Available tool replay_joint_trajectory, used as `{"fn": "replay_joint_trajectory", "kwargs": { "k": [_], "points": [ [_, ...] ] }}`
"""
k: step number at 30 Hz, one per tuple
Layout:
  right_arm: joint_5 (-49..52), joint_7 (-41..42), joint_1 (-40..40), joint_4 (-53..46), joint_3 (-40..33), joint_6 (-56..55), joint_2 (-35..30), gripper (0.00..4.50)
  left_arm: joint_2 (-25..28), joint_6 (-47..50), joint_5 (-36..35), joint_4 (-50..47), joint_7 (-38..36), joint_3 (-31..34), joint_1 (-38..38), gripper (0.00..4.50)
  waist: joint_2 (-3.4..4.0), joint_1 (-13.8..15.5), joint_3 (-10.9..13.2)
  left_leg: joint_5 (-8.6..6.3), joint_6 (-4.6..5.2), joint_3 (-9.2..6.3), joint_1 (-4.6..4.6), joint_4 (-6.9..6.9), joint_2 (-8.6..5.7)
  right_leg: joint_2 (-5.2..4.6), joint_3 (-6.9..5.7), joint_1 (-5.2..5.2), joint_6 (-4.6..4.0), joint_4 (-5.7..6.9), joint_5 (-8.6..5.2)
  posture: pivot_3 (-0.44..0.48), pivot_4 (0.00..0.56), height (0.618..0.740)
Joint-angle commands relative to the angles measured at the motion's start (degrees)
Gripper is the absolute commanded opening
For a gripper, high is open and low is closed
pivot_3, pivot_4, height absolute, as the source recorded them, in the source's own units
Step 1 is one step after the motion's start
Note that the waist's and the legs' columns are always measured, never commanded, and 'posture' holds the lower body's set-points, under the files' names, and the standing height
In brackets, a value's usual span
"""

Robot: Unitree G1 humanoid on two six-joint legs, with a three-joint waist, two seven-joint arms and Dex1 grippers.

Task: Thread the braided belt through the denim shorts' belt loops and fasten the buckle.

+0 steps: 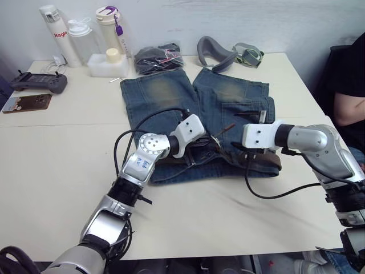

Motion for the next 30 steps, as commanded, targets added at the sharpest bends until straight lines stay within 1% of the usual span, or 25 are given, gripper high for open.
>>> {"fn": "replay_joint_trajectory", "kwargs": {
  "k": [1, 2, 3, 4, 5, 6, 7, 8, 9, 10, 11, 12, 13, 15, 16, 17, 19, 20, 22, 24, 25, 27, 30],
  "points": [
    [-2.0, -0.7, -3.3, 1.7, 1.1, -5.6, 1.3, 3.96, -0.4, -0.5, -0.3, -2.8, 0.3, 0.7, -1.2, 0.00, 0.00, 0.0, 0.0, 0.00, 0.00, 0.00, 0.00, 0.02, 0.00, 0.00, 0.00, 0.00, 0.00, 0.01, 0.00, 0.000, 0.150, 0.740],
    [-2.3, -0.8, -3.8, 2.2, 1.3, -6.5, 1.6, 3.67, -0.3, -0.6, -0.3, -2.9, 0.4, 0.6, -1.2, 0.00, 0.00, 0.0, 0.0, 0.00, 0.00, -0.01, 0.00, 0.02, 0.00, 0.00, 0.00, 0.00, 0.00, 0.02, 0.00, 0.000, 0.150, 0.740],
    [-2.2, -0.6, -4.0, 2.6, 1.2, -7.0, 1.8, 3.17, -0.3, -0.6, -0.3, -2.9, 0.4, 0.6, -1.1, 0.00, 0.00, 0.0, 0.0, 0.00, 0.00, -0.01, 0.00, 0.03, 0.01, 0.00, -0.01, 0.00, 0.00, 0.01, 0.00, 0.000, 0.150, 0.740],
    [-2.2, -0.4, -4.1, 3.0, 1.2, -7.5, 1.7, 2.87, -0.3, -0.5, -0.2, -2.9, 0.5, 0.6, -1.1, 0.00, 0.00, 0.1, 0.0, 0.00, 0.00, -0.02, 0.00, 0.03, 0.00, 0.00, -0.01, 0.00, 0.00, 0.01, 0.00, 0.000, 0.150, 0.740],
    [-2.2, -0.2, -4.1, 3.3, 1.1, -8.0, 1.6, 2.33, -0.3, -0.5, -0.2, -3.0, 0.5, 0.6, -1.0, 0.00, 0.00, 0.1, 0.0, 0.00, 0.00, -0.02, 0.00, 0.03, 0.00, 0.00, -0.01, 0.00, 0.00, 0.01, 0.00, 0.000, 0.150, 0.740],
    [-2.0, 0.1, -4.0, 3.5, 0.9, -8.2, 1.6, 2.03, -0.3, -0.5, -0.2, -3.0, 0.6, 0.6, -1.0, 0.00, 0.00, 0.1, 0.0, 0.00, 0.00, -0.02, -0.01, 0.03, -0.01, 0.00, 0.00, 0.00, 0.00, 0.01, 0.00, 0.000, 0.150, 0.740],
    [-2.0, 0.1, -3.9, 3.7, 0.8, -8.5, 1.6, 1.45, -0.3, -0.5, -0.1, -3.0, 0.9, 0.8, -1.1, 0.00, 0.00, 0.1, 0.0, 0.00, 0.00, -0.02, -0.01, 0.04, 0.00, 0.00, -0.01, 0.00, 0.00, 0.00, 0.00, 0.000, 0.150, 0.740],
    [-2.1, 0.1, -3.8, 3.9, 0.7, -8.8, 1.5, 1.07, -0.2, -0.4, -0.2, -3.0, 1.0, 1.0, -1.2, 0.00, 0.00, 0.1, 0.0, 0.00, 0.00, -0.02, -0.01, 0.04, -0.01, 0.00, -0.01, 0.00, 0.00, 0.00, 0.00, 0.000, 0.150, 0.740],
    [-2.2, 0.0, -3.7, 4.1, 0.5, -9.0, 1.4, 0.51, -0.2, -0.1, -0.4, -3.1, 1.1, 1.2, -1.3, 0.00, 0.00, 0.1, 0.0, 0.00, 0.00, -0.02, -0.01, 0.05, -0.01, 0.00, -0.01, 0.00, 0.00, 0.00, 0.00, 0.000, 0.150, 0.740],
    [-2.4, -0.2, -3.6, 4.3, 0.3, -9.3, 1.3, 0.01, -0.2, 0.5, -1.0, -3.4, 1.2, 1.8, -1.4, 0.40, 0.00, 0.1, 0.0, 0.00, 0.00, -0.02, -0.01, 0.05, 0.00, 0.00, -0.01, 0.00, 0.00, 0.00, 0.00, 0.000, 0.150, 0.740],
    [-2.6, -0.4, -3.5, 4.7, 0.2, -9.6, 1.1, 0.00, -0.2, 1.3, -2.0, -3.8, 0.9, 2.6, -1.5, 0.84, 0.00, 0.0, 0.0, 0.00, 0.00, -0.01, -0.01, 0.05, 0.00, 0.00, 0.00, 0.00, 0.00, 0.02, 0.00, 0.000, 0.150, 0.740],
    [-2.7, -0.5, -3.5, 5.0, -0.1, -9.9, 0.8, 0.00, 0.1, 2.2, -2.7, -4.4, 0.4, 3.2, -1.5, 1.09, 0.00, 0.0, 0.0, 0.00, 0.00, -0.01, -0.01, 0.05, 0.01, 0.01, 0.00, -0.01, 0.00, 0.03, 0.00, 0.000, 0.150, 0.740],
    [-2.7, -0.7, -3.4, 5.3, -0.5, -10.2, 0.4, 0.00, 0.7, 2.9, -3.4, -5.1, -0.3, 3.9, -1.5, 1.50, 0.00, 0.0, 0.0, 0.00, 0.00, -0.01, -0.01, 0.05, 0.01, 0.01, 0.00, -0.01, 0.00, 0.03, 0.00, 0.000, 0.150, 0.740],
    [-2.7, -0.9, -3.2, 5.7, -1.2, -11.0, -0.6, 0.00, 1.8, 4.9, -5.3, -6.7, -1.5, 5.4, -1.5, 2.39, 0.00, 0.0, 0.0, 0.00, -0.01, -0.01, -0.01, 0.05, 0.01, 0.01, 0.00, -0.03, 0.00, 0.05, 0.00, 0.000, 0.150, 0.740],
    [-2.6, -1.1, -3.2, 5.9, -1.6, -11.5, -1.3, 0.00, 2.4, 6.4, -6.8, -7.5, -2.2, 6.6, -1.5, 2.92, 0.00, -0.1, 0.0, 0.00, -0.01, -0.01, -0.01, 0.05, 0.01, 0.01, 0.00, -0.03, 0.00, 0.05, 0.00, 0.000, 0.150, 0.740],
    [-2.5, -1.1, -3.1, 6.1, -2.1, -11.9, -1.9, 0.00, 3.1, 7.8, -8.1, -8.3, -2.9, 7.7, -1.4, 3.29, 0.00, -0.1, 0.0, 0.00, -0.01, -0.01, -0.01, 0.05, 0.01, 0.01, 0.00, -0.04, 0.00, 0.05, 0.00, 0.000, 0.150, 0.740],
    [-1.9, -1.0, -2.8, 6.6, -3.1, -13.0, -3.7, 0.00, 4.9, 10.8, -10.8, -10.0, -4.7, 9.5, -1.3, 4.24, 0.00, 0.0, 0.0, 0.00, -0.01, -0.01, -0.01, 0.05, 0.01, 0.01, 0.00, -0.04, 0.00, 0.05, 0.00, 0.000, 0.150, 0.740],
    [-1.6, -0.9, -2.5, 6.8, -3.6, -13.6, -4.7, 0.00, 5.9, 12.0, -11.8, -10.9, -5.7, 10.0, -1.2, 4.43, 0.00, 0.0, 0.0, 0.00, -0.01, -0.01, -0.01, 0.05, 0.01, 0.01, 0.00, -0.03, 0.00, 0.04, 0.00, 0.000, 0.150, 0.740],
    [-1.1, -0.6, -2.1, 7.6, -4.8, -14.9, -6.8, 0.00, 7.4, 14.1, -13.7, -12.3, -6.9, 10.9, -1.4, 4.43, 0.00, 0.0, 0.0, 0.00, -0.01, -0.02, -0.01, 0.05, 0.00, 0.00, 0.00, -0.02, 0.00, 0.02, 0.00, 0.000, 0.150, 0.740],
    [-0.3, -0.1, -2.4, 7.9, -5.6, -15.2, -8.0, 0.00, 7.4, 15.5, -14.5, -12.5, -6.4, 11.2, -2.3, 4.43, 0.00, 0.1, 0.0, 0.00, -0.01, -0.01, -0.01, 0.05, 0.00, -0.01, 0.00, 0.00, 0.00, 0.00, 0.00, 0.000, 0.150, 0.740],
    [0.3, 0.4, -2.8, 7.6, -5.9, -14.9, -8.4, 0.00, 6.7, 15.8, -14.7, -12.3, -5.8, 11.2, -3.0, 4.43, 0.00, 0.1, 0.0, 0.00, 0.00, -0.02, -0.01, 0.05, 0.00, -0.01, 0.00, 0.00, 0.00, 0.00, 0.00, 0.000, 0.150, 0.740],
    [2.0, 2.0, -4.0, 5.8, -6.3, -13.2, -8.4, 0.00, 3.7, 15.4, -14.4, -11.3, -3.8, 9.9, -5.1, 4.43, 0.00, 0.1, 0.0, 0.00, 0.00, -0.02, -0.01, 0.06, 0.00, -0.01, -0.01, 0.02, 0.00, 0.00, 0.00, 0.000, 0.150, 0.740],
    [3.9, 3.9, -5.4, 3.3, -6.2, -10.5, -7.6, 0.00, -0.5, 13.7, -12.3, -8.6, -0.6, 7.9, -7.6, 4.43, 0.00, 0.3, 0.0, -0.03, 0.05, -0.02, -0.05, 0.14, -0.01, -0.02, -0.03, 0.06, 0.00, -0.04, 0.00, 0.000, 0.150, 0.740]
  ]
}}
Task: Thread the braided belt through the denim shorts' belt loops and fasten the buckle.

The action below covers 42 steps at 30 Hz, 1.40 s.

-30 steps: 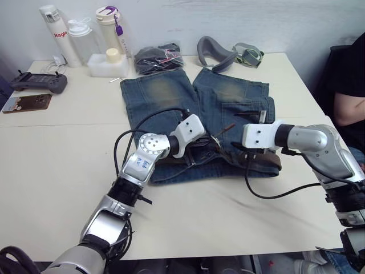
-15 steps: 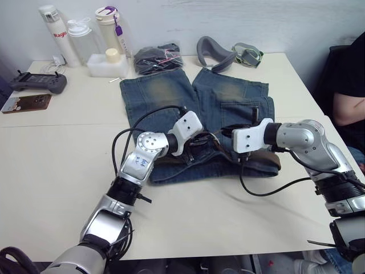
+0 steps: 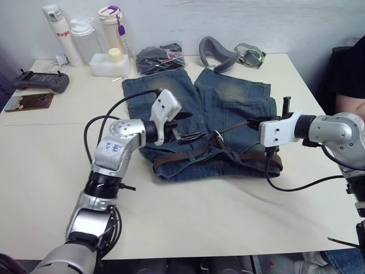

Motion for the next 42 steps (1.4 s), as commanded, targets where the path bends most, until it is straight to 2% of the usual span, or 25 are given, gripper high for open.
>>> {"fn": "replay_joint_trajectory", "kwargs": {
  "k": [1, 8, 11, 15, 16, 19, 21, 24, 29, 31, 33, 36, 39, 42],
  "points": [
    [3.5, 1.9, -2.7, -4.4, -2.6, 3.1, 0.1, 0.00, -3.9, -2.4, 1.6, 1.2, 3.5, -2.6, -3.0, 4.43, 0.00, 0.0, 0.0, -0.01, 0.01, 0.01, -0.01, 0.00, 0.00, 0.00, 0.00, 0.00, 0.00, -0.01, 0.00, 0.000, 0.150, 0.740],
    [5.0, 3.8, -3.9, -9.1, -2.1, 9.7, 2.1, 0.00, -6.2, -9.4, 8.2, 6.7, 5.2, -9.1, -5.1, 4.43, 0.00, -0.3, 0.0, 0.00, -0.01, 0.09, 0.04, 0.00, 0.07, 0.06, 0.03, -0.02, 0.00, 0.08, 0.00, 0.000, 0.150, 0.740],
    [5.0, 4.2, -4.1, -10.2, -2.1, 11.2, 2.6, 0.00, -7.5, -10.4, 8.0, 8.9, 6.1, -7.8, -6.4, 3.62, 0.00, -0.2, 0.0, -0.01, -0.01, 0.08, 0.02, 0.01, 0.06, 0.05, 0.03, -0.03, 0.00, 0.07, 0.00, 0.000, 0.150, 0.740],
    [6.5, 4.9, -3.6, -12.0, -2.7, 14.3, 3.2, 0.00, -8.2, -11.5, 7.9, 11.1, 6.0, -7.4, -7.1, 1.84, 0.00, -0.1, 0.0, -0.02, 0.00, 0.07, -0.01, 0.01, 0.04, 0.03, 0.03, -0.03, 0.00, 0.00, 0.00, 0.000, 0.150, 0.740],
    [6.7, 5.0, -3.2, -12.3, -2.7, 14.9, 3.3, 0.00, -8.6, -11.5, 7.4, 11.5, 6.0, -7.1, -7.2, 1.24, 0.00, -0.1, 0.0, -0.02, 0.01, 0.07, -0.01, 0.01, 0.04, 0.02, 0.04, -0.04, 0.00, 0.00, 0.00, 0.000, 0.150, 0.740],
    [7.3, 5.1, -1.8, -13.8, -2.9, 17.6, 3.7, 0.00, -9.5, -11.1, 6.5, 12.0, 5.9, -6.4, -7.1, 0.06, 0.00, -0.1, 0.0, -0.02, 0.00, 0.06, -0.01, 0.01, 0.04, 0.03, 0.03, -0.04, 0.00, 0.02, 0.00, 0.000, 0.150, 0.740],
    [9.3, 4.9, -0.3, -15.2, -3.8, 21.9, 4.6, 0.00, -10.1, -10.4, 5.8, 12.3, 5.9, -5.5, -7.0, 0.02, 0.00, 0.0, 0.0, -0.02, 0.01, 0.06, -0.01, 0.01, 0.04, 0.02, 0.02, -0.03, 0.00, 0.01, 0.00, 0.000, 0.150, 0.740],
    [14.2, 4.4, 2.8, -18.1, -7.4, 30.2, 5.9, 1.16, -10.4, -8.0, 4.5, 12.0, 6.4, -3.8, -6.4, 0.00, 0.00, -0.1, 0.0, -0.02, 0.01, 0.07, -0.01, 0.02, 0.04, 0.02, 0.03, -0.03, 0.00, 0.03, 0.00, 0.000, 0.150, 0.740],
    [20.0, 2.5, 11.7, -20.2, -16.4, 39.7, 5.1, 3.45, -10.5, -1.0, -0.3, 10.0, 8.7, 2.1, -5.4, 0.00, 0.00, 0.4, 0.0, -0.02, 0.02, 0.04, -0.03, 0.03, 0.04, 0.02, 0.02, -0.02, 0.00, 0.03, 0.00, 0.000, 0.150, 0.740],
    [23.2, 2.0, 13.8, -20.8, -18.6, 43.4, 6.3, 3.45, -11.2, 3.5, -3.9, 8.3, 9.7, 5.1, -5.5, 0.00, 0.00, 0.5, 0.0, -0.03, 0.03, 0.04, -0.03, 0.04, 0.04, 0.02, 0.01, -0.01, 0.00, 0.02, 0.00, 0.000, 0.150, 0.740],
    [27.6, 0.2, 14.4, -21.1, -20.3, 47.9, 9.6, 2.98, -12.0, 8.5, -7.5, 6.6, 10.5, 7.5, -5.6, 0.00, 0.00, 0.2, 0.0, -0.03, 0.04, 0.08, -0.03, 0.05, 0.04, 0.02, 0.04, -0.04, 0.00, 0.07, 0.00, 0.000, 0.150, 0.740],
    [31.5, -1.9, 14.4, -21.5, -20.1, 52.2, 14.3, 1.73, -11.8, 14.2, -9.8, 3.9, 10.9, 7.8, -4.9, 0.00, 0.00, -0.1, 0.0, -0.03, 0.03, 0.04, -0.01, 0.08, 0.08, 0.05, 0.02, -0.02, 0.00, 0.11, 0.00, 0.000, 0.150, 0.740],
    [33.7, -3.8, 13.4, -22.3, -18.3, 55.5, 18.8, 0.22, -12.1, 18.8, -12.3, 1.7, 12.9, 9.4, -4.1, 0.00, 0.00, -0.4, 0.0, -0.02, 0.02, 0.06, 0.00, 0.09, 0.07, 0.04, 0.04, -0.03, 0.00, 0.15, 0.00, 0.000, 0.150, 0.740],
    [33.9, -6.2, 11.6, -22.1, -14.9, 58.0, 22.8, 0.10, -11.3, 20.6, -12.7, 1.1, 14.8, 10.0, -3.6, 0.00, 0.00, -0.4, 0.0, -0.02, 0.00, 0.05, 0.02, 0.08, 0.07, 0.05, 0.04, -0.06, 0.00, 0.17, 0.00, 0.000, 0.150, 0.740]
  ]
}}
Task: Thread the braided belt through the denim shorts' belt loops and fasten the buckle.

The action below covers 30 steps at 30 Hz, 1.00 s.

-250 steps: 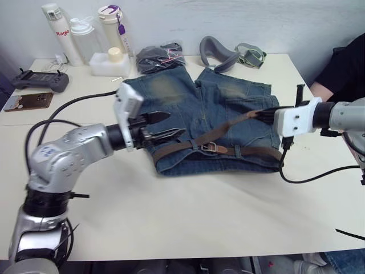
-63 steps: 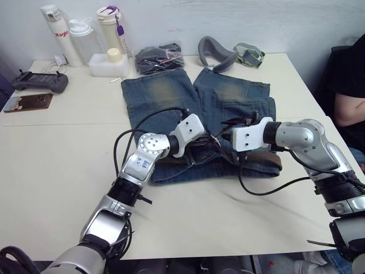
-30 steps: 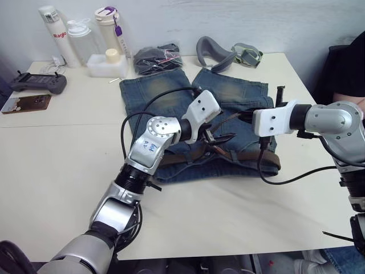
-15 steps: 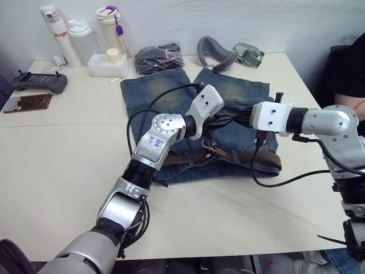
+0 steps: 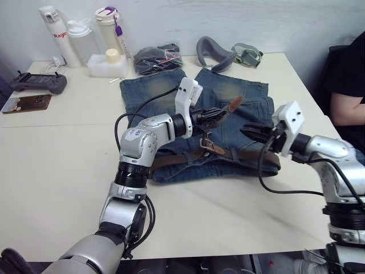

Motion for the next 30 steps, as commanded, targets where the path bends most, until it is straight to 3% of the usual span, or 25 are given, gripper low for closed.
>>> {"fn": "replay_joint_trajectory", "kwargs": {
  "k": [1, 7, 15, 21, 30],
  "points": [
    [0.9, -2.7, -3.0, -1.8, 4.3, 2.9, 3.7, 0.10, 1.8, 0.6, 0.2, -3.1, 1.8, -0.2, 0.3, 0.00, 0.00, -0.1, 0.0, 0.00, -0.01, 0.00, 0.00, 0.00, 0.00, 0.00, 0.01, -0.01, 0.00, 0.01, 0.00, 0.000, 0.150, 0.740],
    [-1.2, -2.6, -2.4, -0.6, 12.1, 3.9, 6.6, 0.10, 1.9, -0.4, -0.6, -2.2, 4.2, 1.3, 0.0, 0.00, 0.00, 0.3, 0.0, 0.01, -0.03, 0.00, -0.05, -0.02, -0.04, -0.04, 0.00, -0.09, 0.00, 0.01, 0.00, 0.000, 0.150, 0.740],
    [-10.9, -1.4, -0.3, 3.8, 22.1, 1.4, 1.1, 0.10, 4.7, 1.7, -2.6, -4.7, 6.0, 5.0, 2.4, 0.00, -0.01, -0.1, 0.0, -0.02, -0.03, 0.02, 0.02, -0.01, -0.05, -0.05, 0.00, -0.04, 0.00, -0.02, 0.00, 0.000, 0.150, 0.740],
    [-9.4, -0.8, -0.7, 2.3, 19.6, -0.2, 1.6, 0.10, 9.9, 3.5, -2.7, -7.2, 6.6, 6.7, 9.1, 0.00, -0.07, 0.1, -0.2, -0.03, -0.11, 0.01, 0.18, -0.01, 0.05, 0.02, -0.01, 0.08, 0.00, 0.05, 0.00, 0.000, 0.150, 0.740],
    [-3.6, 5.3, -2.5, -1.6, 14.1, 0.7, -2.2, 0.10, 11.9, 4.5, -3.0, -10.3, 8.6, 7.1, 15.0, 0.00, -0.09, 0.2, -0.2, -0.08, -0.02, -0.02, 0.06, 0.03, -0.01, -0.02, -0.04, 0.07, 0.00, -0.10, 0.00, 0.000, 0.150, 0.740]
  ]
}}
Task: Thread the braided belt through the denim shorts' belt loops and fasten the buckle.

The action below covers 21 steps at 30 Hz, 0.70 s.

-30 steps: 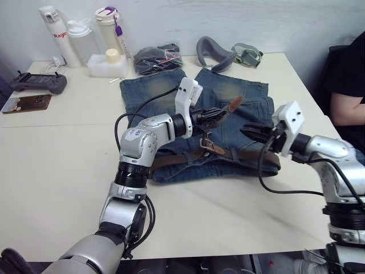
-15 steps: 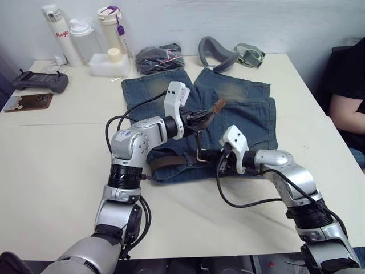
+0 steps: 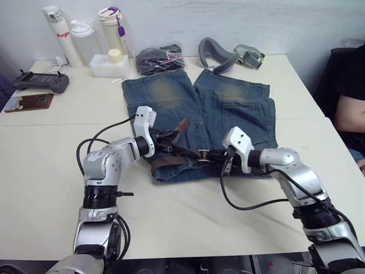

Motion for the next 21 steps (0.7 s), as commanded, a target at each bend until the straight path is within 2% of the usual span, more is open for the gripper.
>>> {"fn": "replay_joint_trajectory", "kwargs": {
  "k": [1, 6, 21],
  "points": [
    [3.7, 3.2, -1.1, -3.0, -2.7, 3.1, -2.1, 0.10, 0.7, -0.6, -0.2, -3.2, 0.7, 0.1, 0.9, 0.00, 0.00, -0.1, 0.0, 0.00, 0.00, 0.00, 0.00, 0.00, 0.00, 0.00, 0.00, 0.00, 0.00, 0.00, 0.00, 0.000, 0.150, 0.740],
    [6.1, 5.8, -3.6, -3.4, -2.9, 7.6, -4.2, 0.10, 1.9, -0.8, 0.3, -5.4, 0.5, -2.3, 1.9, 0.00, 0.00, -0.2, 0.0, -0.01, -0.02, 0.02, 0.01, -0.04, 0.05, 0.03, 0.01, -0.03, 0.00, 0.04, 0.00, 0.000, 0.150, 0.740],
    [2.8, 7.2, -8.9, 9.5, 2.8, 2.3, 3.5, 0.10, 3.5, -0.2, 0.7, -8.0, 0.4, -3.7, 3.6, 0.00, 0.00, -0.2, 0.0, -0.01, -0.02, 0.01, 0.00, -0.06, 0.03, 0.01, 0.01, -0.03, 0.00, -0.01, 0.00, 0.000, 0.150, 0.740]
  ]
}}
